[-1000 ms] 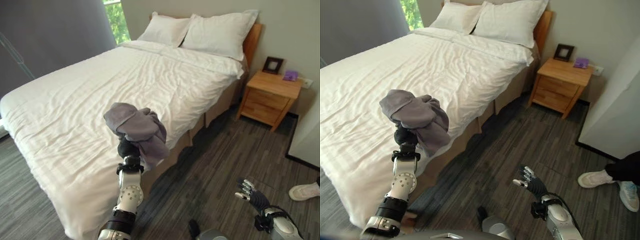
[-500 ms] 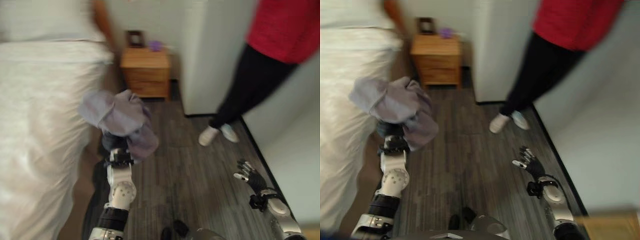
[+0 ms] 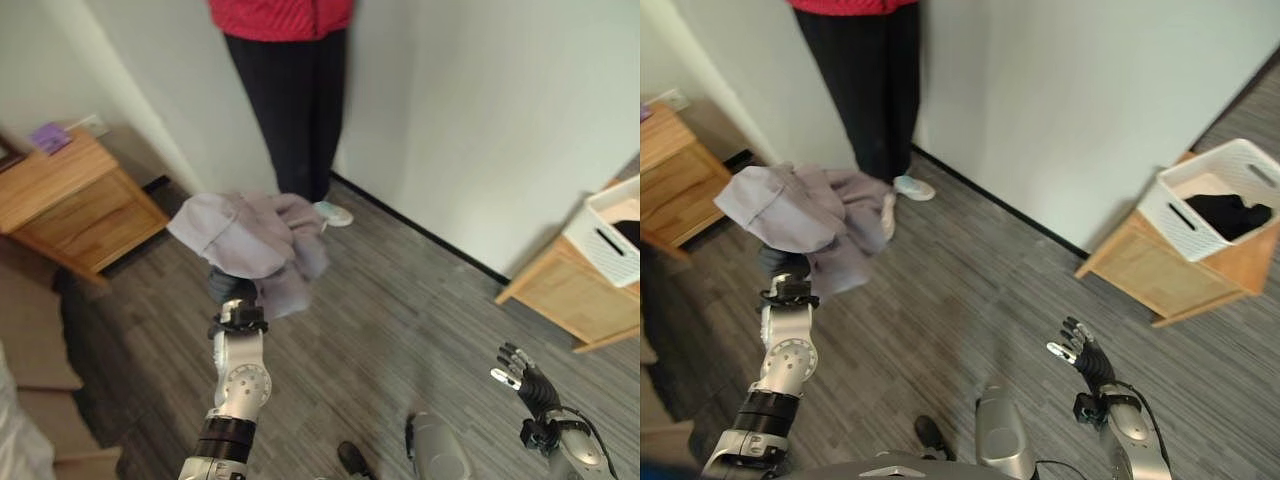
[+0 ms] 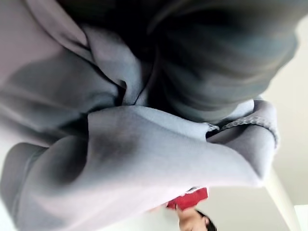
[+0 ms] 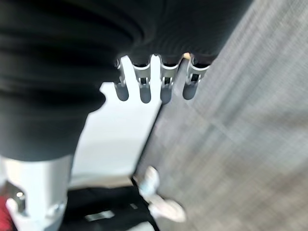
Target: Pick up bed clothes into laundry basket.
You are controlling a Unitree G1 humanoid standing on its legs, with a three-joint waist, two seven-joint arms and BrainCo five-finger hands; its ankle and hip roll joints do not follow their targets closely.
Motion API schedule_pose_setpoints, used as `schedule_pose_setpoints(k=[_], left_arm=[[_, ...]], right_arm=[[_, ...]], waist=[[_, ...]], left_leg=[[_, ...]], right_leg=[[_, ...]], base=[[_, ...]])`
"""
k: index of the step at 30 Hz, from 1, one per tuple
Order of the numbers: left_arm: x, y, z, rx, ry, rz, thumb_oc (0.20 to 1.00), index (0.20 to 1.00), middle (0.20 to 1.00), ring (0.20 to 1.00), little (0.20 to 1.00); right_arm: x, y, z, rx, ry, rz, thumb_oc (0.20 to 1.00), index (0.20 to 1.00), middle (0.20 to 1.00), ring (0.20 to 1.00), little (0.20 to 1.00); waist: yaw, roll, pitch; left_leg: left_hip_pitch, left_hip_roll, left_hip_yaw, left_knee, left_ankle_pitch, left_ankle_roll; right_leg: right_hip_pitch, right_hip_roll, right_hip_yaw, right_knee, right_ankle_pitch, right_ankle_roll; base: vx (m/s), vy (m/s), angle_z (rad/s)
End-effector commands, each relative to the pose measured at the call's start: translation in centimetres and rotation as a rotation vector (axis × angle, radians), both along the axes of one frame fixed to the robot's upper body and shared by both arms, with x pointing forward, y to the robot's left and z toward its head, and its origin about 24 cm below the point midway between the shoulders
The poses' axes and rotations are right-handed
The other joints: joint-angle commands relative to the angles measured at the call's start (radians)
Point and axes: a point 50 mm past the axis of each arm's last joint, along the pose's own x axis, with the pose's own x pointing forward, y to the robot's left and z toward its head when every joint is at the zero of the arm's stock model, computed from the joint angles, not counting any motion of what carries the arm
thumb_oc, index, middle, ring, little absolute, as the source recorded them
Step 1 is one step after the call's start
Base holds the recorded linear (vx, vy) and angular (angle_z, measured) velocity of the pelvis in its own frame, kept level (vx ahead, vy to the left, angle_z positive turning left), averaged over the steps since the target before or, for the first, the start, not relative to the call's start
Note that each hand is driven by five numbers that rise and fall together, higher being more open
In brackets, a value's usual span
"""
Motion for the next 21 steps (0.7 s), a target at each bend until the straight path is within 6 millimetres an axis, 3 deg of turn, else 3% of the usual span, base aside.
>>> schedule_pose_setpoints(k=[1, 5, 7, 8, 9, 10, 12, 14, 15, 16, 20, 21], left_arm=[[-0.7, 2.1, 2.1, 0.177, -0.063, 0.059, 0.2, 0.2, 0.2, 0.2, 0.2], [-0.9, 2.6, 2.5, 0.211, -0.063, 0.062, 0.2, 0.2, 0.2, 0.2, 0.2], [-0.7, 2.5, 3.0, 0.208, -0.085, 0.059, 0.2, 0.2, 0.2, 0.2, 0.2], [-0.7, 2.5, 3.0, 0.208, -0.085, 0.059, 0.2, 0.2, 0.2, 0.2, 0.2], [-0.7, 2.3, 2.8, 0.202, -0.082, 0.053, 0.2, 0.2, 0.2, 0.2, 0.2], [-0.4, 1.8, 2.6, 0.187, -0.075, 0.031, 0.2, 0.2, 0.2, 0.2, 0.2], [0.1, 1.1, 2.5, 0.168, -0.079, 0.014, 0.2, 0.2, 0.2, 0.2, 0.2], [0.7, -0.2, 1.9, 0.14, -0.059, -0.046, 0.2, 0.2, 0.2, 0.2, 0.2], [0.7, -0.2, 1.9, 0.14, -0.059, -0.046, 0.2, 0.2, 0.2, 0.2, 0.2], [1.0, -1.0, 1.7, 0.12, -0.056, -0.08, 0.2, 0.2, 0.2, 0.2, 0.2], [1.0, -1.4, 1.1, 0.105, -0.037, -0.1, 0.2, 0.2, 0.2, 0.2, 0.2], [0.8, -1.7, 1.0, 0.103, -0.032, -0.109, 0.2, 0.2, 0.2, 0.2, 0.2]], right_arm=[[1.2, 0.4, 1.4, -0.049, -0.091, 0.034, 1.0, 1.0, 1.0, 1.0, 1.0], [1.8, 1.4, 1.8, -0.048, -0.106, 0.088, 1.0, 1.0, 1.0, 1.0, 1.0], [1.8, 1.9, 1.8, -0.04, -0.105, 0.123, 1.0, 1.0, 1.0, 1.0, 1.0], [1.8, 1.9, 1.8, -0.04, -0.105, 0.123, 1.0, 1.0, 1.0, 1.0, 1.0], [1.6, 1.9, 1.6, -0.045, -0.092, 0.131, 1.0, 1.0, 1.0, 1.0, 1.0], [1.0, 1.6, 1.2, -0.047, -0.068, 0.12, 1.0, 1.0, 1.0, 1.0, 1.0], [0.3, 1.3, 0.9, -0.04, -0.048, 0.11, 1.0, 1.0, 1.0, 1.0, 1.0], [-0.8, 0.5, 0.8, -0.031, -0.037, 0.08, 1.0, 1.0, 1.0, 1.0, 1.0], [-0.8, 0.5, 0.8, -0.031, -0.037, 0.08, 1.0, 1.0, 1.0, 1.0, 1.0], [-1.0, -0.2, 0.9, -0.035, -0.037, 0.049, 1.0, 1.0, 1.0, 1.0, 1.0], [-0.7, 0.0, 1.2, -0.036, -0.049, 0.069, 1.0, 1.0, 1.0, 1.0, 1.0], [-0.4, 0.0, 1.3, -0.051, -0.048, 0.087, 1.0, 1.0, 1.0, 1.0, 1.0]], waist=[[0.061, -0.028, -0.133], [0.084, -0.05, -0.154], [0.09, -0.066, -0.169], [0.092, -0.066, -0.17], [0.088, -0.071, -0.172], [0.074, -0.075, -0.174], [0.058, -0.085, -0.176], [0.037, -0.105, -0.171], [0.037, -0.105, -0.171], [0.04, -0.119, -0.154], [0.036, -0.131, -0.138], [0.055, -0.127, -0.125]], left_leg=[[-0.014, -0.017, -0.073, 0.031, 0.016, -0.074], [-0.009, -0.013, 0.045, 0.03, 0.017, -0.074], [-0.01, 0.009, 0.12, 0.037, 0.032, -0.091], [-0.01, 0.012, 0.123, 0.039, 0.033, -0.094], [-0.011, 0.02, 0.132, 0.035, 0.039, -0.101], [-0.015, 0.033, 0.126, 0.042, 0.049, -0.112], [-0.014, 0.055, 0.141, 0.056, 0.065, -0.132], [-0.034, 0.126, 0.147, 0.138, 0.088, -0.171], [-0.034, 0.126, 0.147, 0.138, 0.088, -0.171], [-0.065, 0.198, 0.14, 0.244, 0.138, -0.223], [-0.071, 0.249, 0.093, 0.344, 0.14, -0.25], [-0.101, 0.225, -0.031, 0.367, 0.152, -0.256]], right_leg=[[0.126, -0.042, -0.059, -0.236, 0.158, 0.011], [0.151, -0.045, -0.134, -0.31, 0.217, 0.045], [0.159, -0.024, -0.18, -0.438, 0.208, 0.04], [0.163, -0.02, -0.179, -0.447, 0.212, 0.038], [0.162, -0.011, -0.164, -0.482, 0.223, 0.041], [0.157, 0.026, -0.108, -0.517, 0.197, 0.029], [0.162, 0.052, -0.081, -0.561, 0.193, 0.02], [0.183, 0.111, -0.035, -0.597, 0.127, -0.018], [0.183, 0.111, -0.035, -0.597, 0.127, -0.018], [0.202, 0.141, -0.021, -0.6, 0.098, -0.046], [0.222, 0.175, 0.023, -0.608, 0.071, -0.072], [0.224, 0.183, 0.056, -0.602, 0.06, -0.075]], base=[[-0.06, 0.03, -1.46], [-0.04, -0.044, -1.78], [-0.06, -0.187, -1.8], [-0.03, -0.156, -1.39], [0.0, -0.172, -1.11], [0.01, -0.248, -0.96], [0.04, -0.269, -0.48], [0.05, -0.336, -0.29], [0.05, -0.36, -0.27], [0.03, -0.312, -0.12], [0.05, -0.191, -0.28], [0.03, -0.01, -0.72]])
